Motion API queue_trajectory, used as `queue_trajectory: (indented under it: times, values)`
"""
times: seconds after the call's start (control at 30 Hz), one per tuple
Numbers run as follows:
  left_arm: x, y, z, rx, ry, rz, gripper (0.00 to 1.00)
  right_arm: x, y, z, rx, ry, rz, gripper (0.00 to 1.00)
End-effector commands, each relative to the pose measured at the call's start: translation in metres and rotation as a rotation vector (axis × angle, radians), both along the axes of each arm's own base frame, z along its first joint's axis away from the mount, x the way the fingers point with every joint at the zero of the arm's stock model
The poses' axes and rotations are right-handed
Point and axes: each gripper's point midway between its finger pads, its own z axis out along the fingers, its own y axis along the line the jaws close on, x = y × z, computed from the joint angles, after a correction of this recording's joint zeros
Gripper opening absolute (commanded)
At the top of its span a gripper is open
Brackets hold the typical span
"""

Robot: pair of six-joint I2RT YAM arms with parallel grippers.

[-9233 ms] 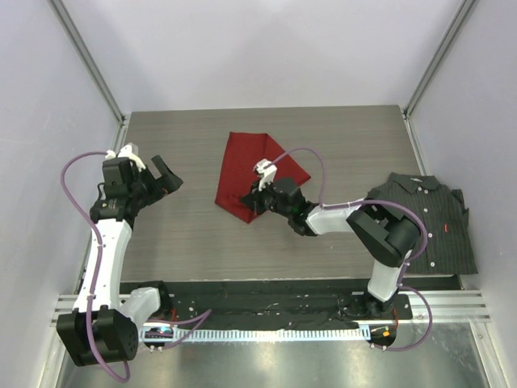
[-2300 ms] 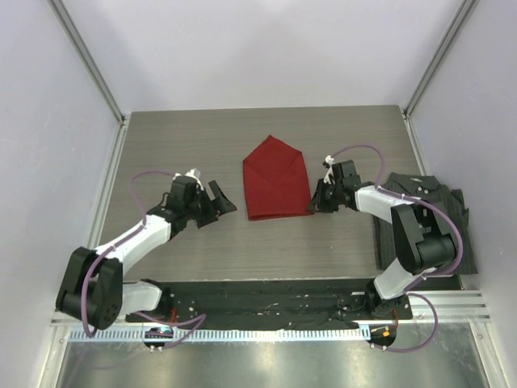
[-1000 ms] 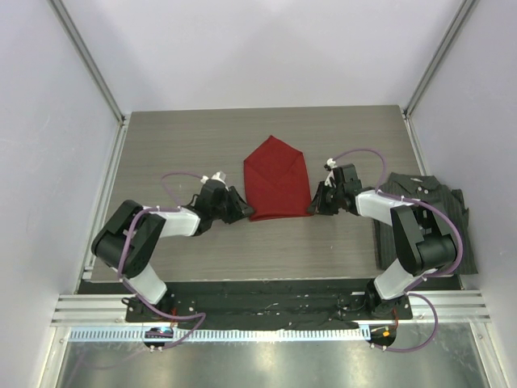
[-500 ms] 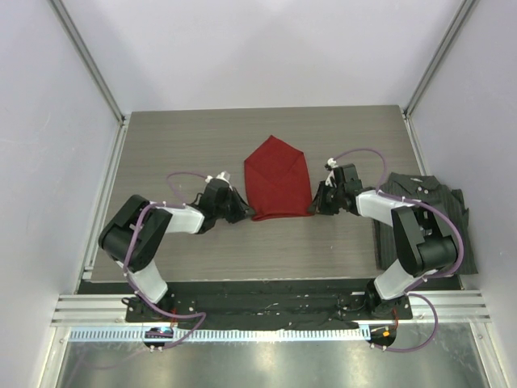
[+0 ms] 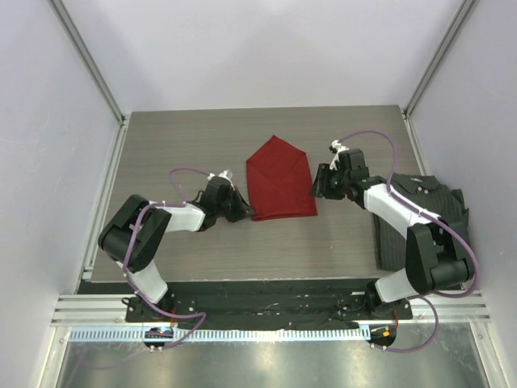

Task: Fold the napkin, place the utensils inside, and roll it up
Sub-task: Fold the napkin

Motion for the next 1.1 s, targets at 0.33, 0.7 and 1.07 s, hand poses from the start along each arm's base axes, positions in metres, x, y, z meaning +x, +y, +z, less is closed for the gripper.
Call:
queue_trajectory:
  times: [0.33,0.7,1.07]
  values:
    - [-0.011,0.008,0.032,-0.046,0.006,-0.077,0.00,-0.036,0.108,0.040,-0.308,-0.492,0.427,0.63]
    - [-0.014,0.034,0.045,-0.099,0.048,-0.037,0.00,-0.060,0.189,0.019,-0.437,-0.729,0.577,0.78]
    - [-0.014,0.047,0.049,-0.108,0.057,-0.013,0.00,-0.066,0.210,-0.009,-0.686,-0.834,0.569,0.79]
